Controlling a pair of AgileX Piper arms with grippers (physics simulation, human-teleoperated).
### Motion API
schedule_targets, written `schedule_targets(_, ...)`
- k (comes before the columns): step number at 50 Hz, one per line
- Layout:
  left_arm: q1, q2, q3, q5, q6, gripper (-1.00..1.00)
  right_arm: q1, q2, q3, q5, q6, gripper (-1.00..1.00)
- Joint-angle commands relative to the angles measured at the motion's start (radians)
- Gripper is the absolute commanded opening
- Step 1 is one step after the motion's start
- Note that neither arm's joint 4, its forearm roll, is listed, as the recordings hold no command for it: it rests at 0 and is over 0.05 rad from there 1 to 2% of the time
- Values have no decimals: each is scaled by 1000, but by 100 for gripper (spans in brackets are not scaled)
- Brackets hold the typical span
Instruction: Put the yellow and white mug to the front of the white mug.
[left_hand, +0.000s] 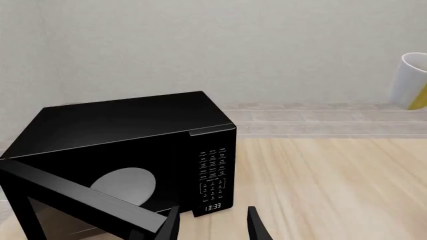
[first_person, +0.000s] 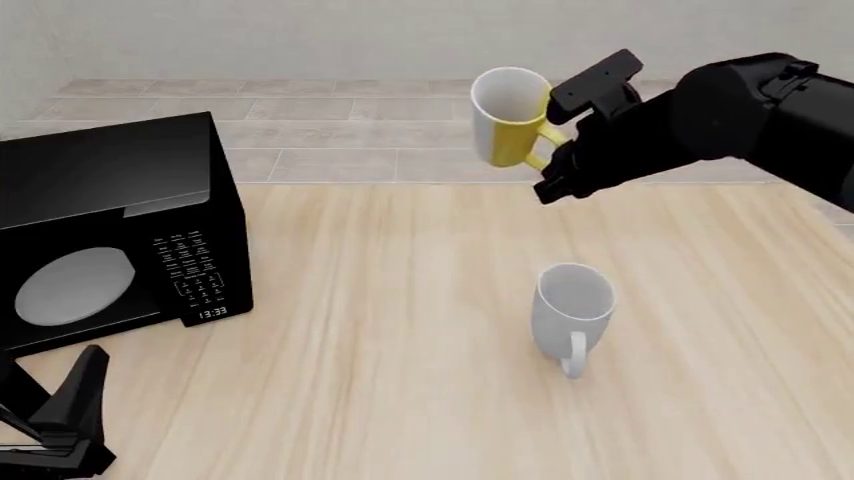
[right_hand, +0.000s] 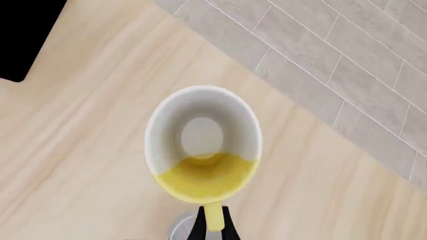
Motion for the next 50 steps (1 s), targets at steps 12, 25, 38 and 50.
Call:
schedule_targets(12, -3, -2, 1, 1, 0, 100, -98, -63, 95, -37, 34, -100)
schedule_targets(25, -3, -2, 1, 1, 0, 100, -152, -91, 146, -60, 51, -100)
schedule_targets(38, -4, -2, 1, 1, 0, 100, -172, -69, 153, -79, 62, -100)
schedule_targets(50, -3, -2, 1, 1, 0, 100, -187, -13, 129, -96, 66, -100)
